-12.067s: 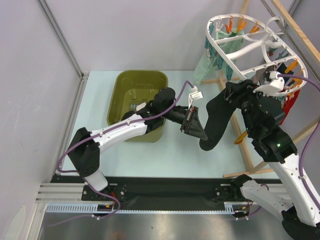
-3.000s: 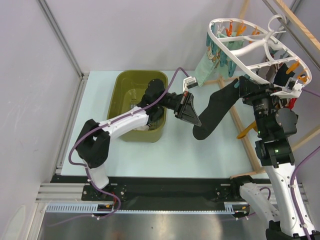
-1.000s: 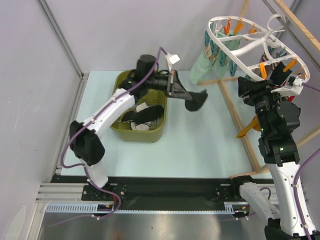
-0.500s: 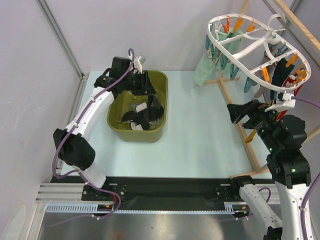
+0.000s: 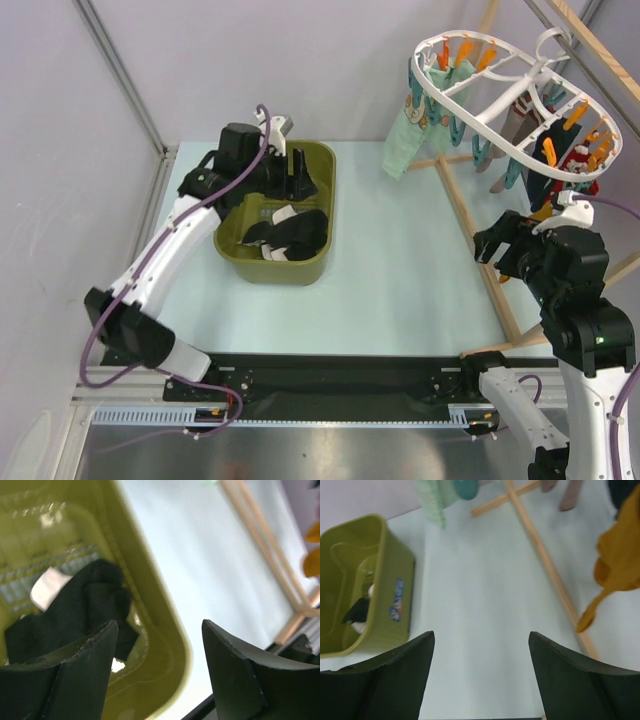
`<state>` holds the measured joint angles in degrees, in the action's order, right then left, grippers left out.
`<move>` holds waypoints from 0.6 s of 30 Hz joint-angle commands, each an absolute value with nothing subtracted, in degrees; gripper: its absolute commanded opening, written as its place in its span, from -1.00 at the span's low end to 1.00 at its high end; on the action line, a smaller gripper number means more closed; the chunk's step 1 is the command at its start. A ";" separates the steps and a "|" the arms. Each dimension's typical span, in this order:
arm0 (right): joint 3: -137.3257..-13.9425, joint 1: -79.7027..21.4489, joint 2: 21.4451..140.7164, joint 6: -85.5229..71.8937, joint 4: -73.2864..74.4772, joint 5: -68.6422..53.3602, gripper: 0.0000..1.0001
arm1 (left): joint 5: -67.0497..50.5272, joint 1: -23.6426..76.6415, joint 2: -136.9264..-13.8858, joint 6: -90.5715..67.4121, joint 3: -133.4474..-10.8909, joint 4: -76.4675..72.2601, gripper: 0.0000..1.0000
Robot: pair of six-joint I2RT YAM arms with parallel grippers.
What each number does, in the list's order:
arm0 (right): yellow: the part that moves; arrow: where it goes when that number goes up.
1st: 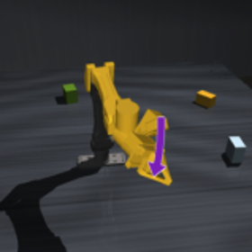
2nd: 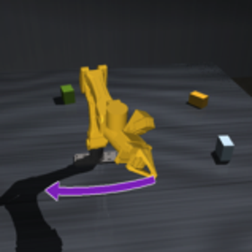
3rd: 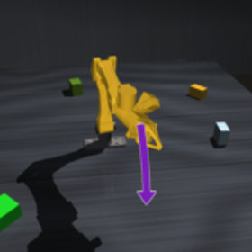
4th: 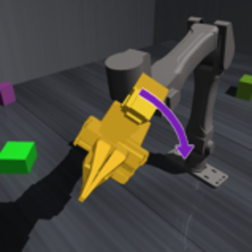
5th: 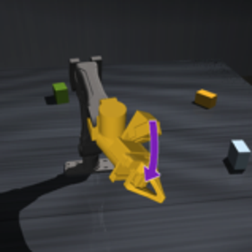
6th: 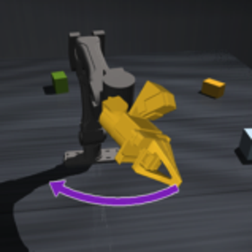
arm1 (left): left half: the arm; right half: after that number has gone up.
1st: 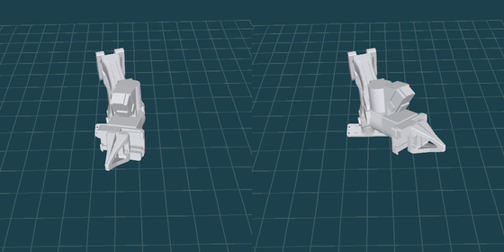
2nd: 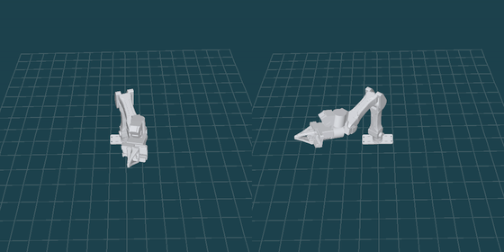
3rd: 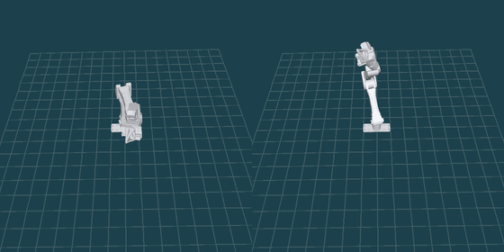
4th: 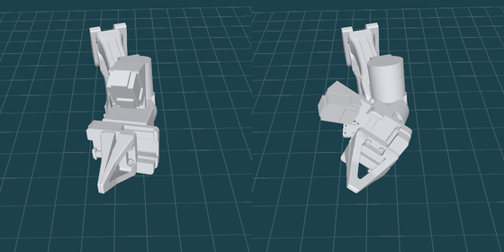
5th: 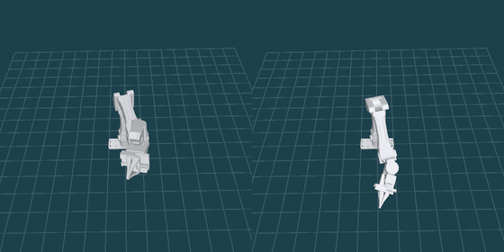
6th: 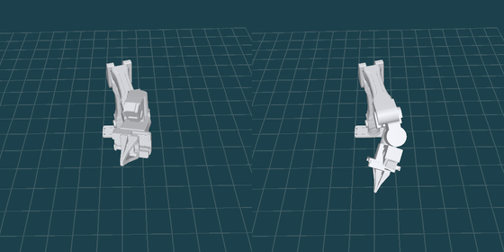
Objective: Remove the socks clipped to the hanger
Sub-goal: Place the sock in the bin.
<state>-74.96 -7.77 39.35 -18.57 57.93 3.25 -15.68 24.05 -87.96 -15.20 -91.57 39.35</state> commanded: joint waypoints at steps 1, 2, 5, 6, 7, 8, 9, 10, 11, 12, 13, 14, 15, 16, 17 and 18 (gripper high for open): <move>-77.34 -7.73 40.96 -17.31 61.00 16.05 0.62 | -17.04 25.75 -79.64 -12.74 -88.53 33.06 0.48; -77.34 -7.65 41.13 -17.49 60.82 17.48 0.61 | -17.66 25.84 -78.58 -13.01 -87.37 32.18 0.49; -77.43 -7.65 41.66 -17.49 60.38 21.79 0.57 | -20.21 25.84 -75.33 -13.01 -83.15 28.92 0.50; -77.52 -7.73 42.10 -17.49 60.21 22.84 0.56 | -20.39 25.84 -74.80 -13.01 -82.62 28.74 0.50; -77.35 -7.73 42.53 -17.23 59.94 24.68 0.56 | -21.09 25.84 -74.45 -13.01 -81.75 28.57 0.50; -77.17 -7.65 43.41 -17.05 59.51 25.48 0.55 | -21.79 25.84 -73.66 -13.27 -81.39 28.30 0.50; -75.69 -7.65 43.68 -16.96 58.89 26.62 0.55 | -22.49 25.84 -73.30 -13.36 -80.95 27.95 0.50; -74.89 -7.73 43.77 -16.27 58.10 28.72 0.55 | -23.72 25.84 -72.95 -13.62 -79.99 27.51 0.50; -73.84 -7.56 43.68 -16.00 56.18 29.52 0.55 | -24.25 25.84 -71.82 -14.23 -79.46 26.47 0.50; -72.09 -7.73 43.33 -15.65 55.12 30.40 0.55 | -24.78 25.84 -71.37 -14.41 -78.93 25.76 0.50; -71.03 -7.65 43.07 -15.12 53.98 31.80 0.55 | -25.31 25.84 -70.93 -14.59 -78.14 25.58 0.50; -70.32 -7.73 42.63 -14.42 51.53 32.25 0.55 | -25.23 25.84 -70.49 -14.68 -77.96 25.32 0.51; -69.53 -7.73 42.45 -13.98 50.11 32.78 0.55 | -25.05 25.75 -69.88 -14.68 -77.87 25.49 0.52; -68.04 -7.73 41.93 -13.54 48.79 33.74 0.56 | -25.14 25.84 -69.61 -14.68 -77.87 25.49 0.52; -67.51 -7.65 41.75 -13.01 46.78 34.18 0.56 | -25.57 25.84 -69.09 -14.85 -77.78 24.97 0.52; -67.15 -7.65 41.75 -12.83 45.80 34.45 0.57 | -25.75 25.84 -68.91 -15.03 -77.61 24.70 0.52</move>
<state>-68.10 -7.77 42.72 -15.31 53.41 29.76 -23.33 26.06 -72.60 -14.57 -77.52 28.42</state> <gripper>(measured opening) 0.779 0.758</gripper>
